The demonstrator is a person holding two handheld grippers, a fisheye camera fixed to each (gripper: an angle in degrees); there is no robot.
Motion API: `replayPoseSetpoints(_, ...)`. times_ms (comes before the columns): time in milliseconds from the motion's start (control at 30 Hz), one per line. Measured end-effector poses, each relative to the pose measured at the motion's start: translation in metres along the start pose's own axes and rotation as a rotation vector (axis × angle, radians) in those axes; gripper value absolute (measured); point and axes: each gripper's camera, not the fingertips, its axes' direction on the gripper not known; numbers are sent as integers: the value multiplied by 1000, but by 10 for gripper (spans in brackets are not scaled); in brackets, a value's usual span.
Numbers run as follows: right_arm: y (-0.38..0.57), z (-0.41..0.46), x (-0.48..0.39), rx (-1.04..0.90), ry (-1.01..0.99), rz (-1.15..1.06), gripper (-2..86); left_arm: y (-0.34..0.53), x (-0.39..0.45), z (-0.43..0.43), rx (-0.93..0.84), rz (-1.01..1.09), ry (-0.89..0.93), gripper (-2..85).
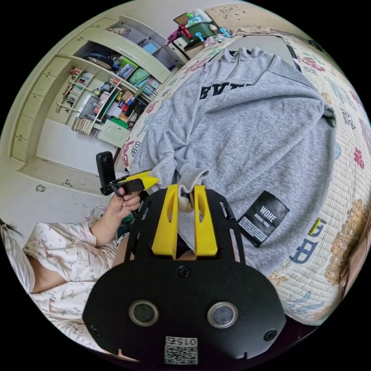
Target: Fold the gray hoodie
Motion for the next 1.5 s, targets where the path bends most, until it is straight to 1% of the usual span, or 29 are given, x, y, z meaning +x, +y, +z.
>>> replayPoseSetpoints(133, 1, 0, -13, 9, -8, 8, 70, 36, 0, -19, 4, 59, -70, 103)
replayPoseSetpoints(233, 2, 4, -26, 3, -10, 6, 69, 69, 5, -14, -49, 119, -149, 105)
replayPoseSetpoints(300, 3, 6, -35, -2, -19, 9, 69, 99, 19, 3, -91, 209, -220, 107)
replayPoseSetpoints(400, 5, 9, -45, 1, -28, 21, 70, 130, 36, 30, -74, 310, -331, 108)
replayPoseSetpoints(500, 8, 11, -56, 3, -31, 28, 70, 151, 37, 61, -57, 371, -390, 108)
replayPoseSetpoints(600, 12, 14, -67, 6, -37, 34, 70, 167, 24, 97, -84, 386, -446, 104)
replayPoseSetpoints(733, 14, 18, -79, 6, -46, 41, 70, 186, 12, 112, -55, 367, -456, 96)
replayPoseSetpoints(967, 16, 26, -108, 3, -46, 39, 69, 223, 9, 146, -68, 404, -518, 96)
replayPoseSetpoints(1200, 20, 34, -135, 5, -62, 46, 69, 252, -4, 148, -42, 334, -446, 92)
replayPoseSetpoints(1300, 20, 40, -149, -6, -62, 39, 69, 261, -2, 148, -7, 319, -451, 89)
replayPoseSetpoints(1400, 21, 44, -163, -9, -62, 36, 68, 267, 6, 166, -47, 332, -464, 95)
replayPoseSetpoints(1500, 23, 47, -175, -7, -63, 42, 68, 276, 24, 181, -48, 364, -510, 97)
